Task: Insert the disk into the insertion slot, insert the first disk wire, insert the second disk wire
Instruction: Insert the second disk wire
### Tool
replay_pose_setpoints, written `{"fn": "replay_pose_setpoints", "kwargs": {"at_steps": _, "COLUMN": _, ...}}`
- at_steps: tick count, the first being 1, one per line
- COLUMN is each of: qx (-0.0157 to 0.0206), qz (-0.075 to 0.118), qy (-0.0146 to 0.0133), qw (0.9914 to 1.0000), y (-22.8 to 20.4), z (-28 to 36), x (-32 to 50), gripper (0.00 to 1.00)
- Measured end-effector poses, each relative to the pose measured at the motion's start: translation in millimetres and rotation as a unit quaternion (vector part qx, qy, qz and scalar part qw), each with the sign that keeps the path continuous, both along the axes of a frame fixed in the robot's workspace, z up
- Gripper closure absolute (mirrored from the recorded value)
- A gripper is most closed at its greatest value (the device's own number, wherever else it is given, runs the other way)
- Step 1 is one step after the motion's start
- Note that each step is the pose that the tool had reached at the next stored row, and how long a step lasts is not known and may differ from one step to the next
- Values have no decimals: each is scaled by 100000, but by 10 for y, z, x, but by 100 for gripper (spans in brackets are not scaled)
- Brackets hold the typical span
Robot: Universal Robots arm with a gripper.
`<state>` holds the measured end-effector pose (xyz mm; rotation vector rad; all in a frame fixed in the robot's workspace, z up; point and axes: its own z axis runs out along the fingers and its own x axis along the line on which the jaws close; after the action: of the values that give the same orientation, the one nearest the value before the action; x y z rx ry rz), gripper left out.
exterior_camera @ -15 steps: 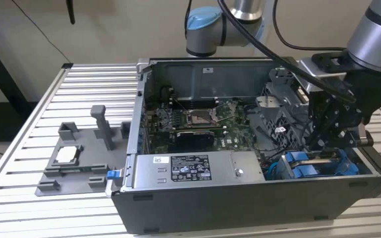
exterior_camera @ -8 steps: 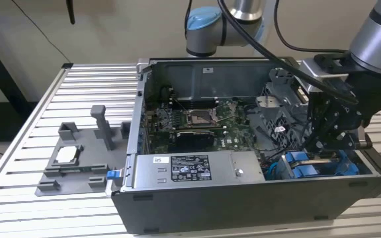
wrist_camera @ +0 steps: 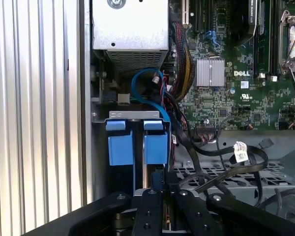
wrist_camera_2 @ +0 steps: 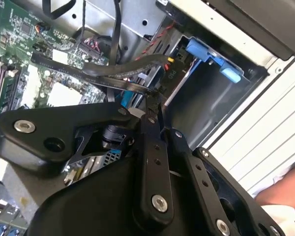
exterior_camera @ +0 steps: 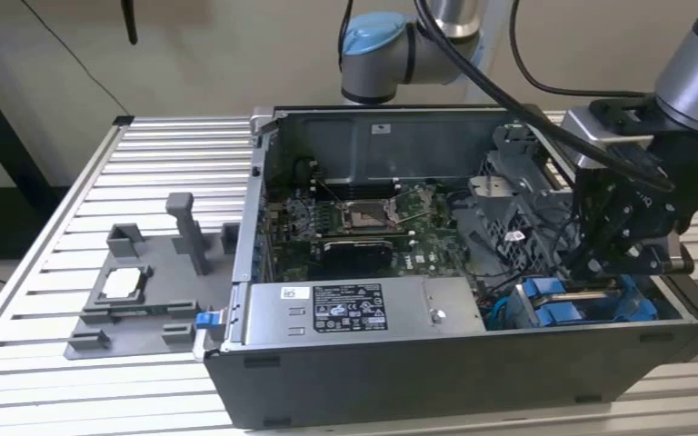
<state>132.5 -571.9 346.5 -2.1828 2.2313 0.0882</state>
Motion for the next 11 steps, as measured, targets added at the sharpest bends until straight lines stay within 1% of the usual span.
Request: {"fn": "replay_pose_setpoints", "kwargs": {"at_steps": 11, "qx": 67, "qz": -4, "qy": -1, "qw": 100000, "y": 0, "z": -33, "x": 19, "gripper": 84}}
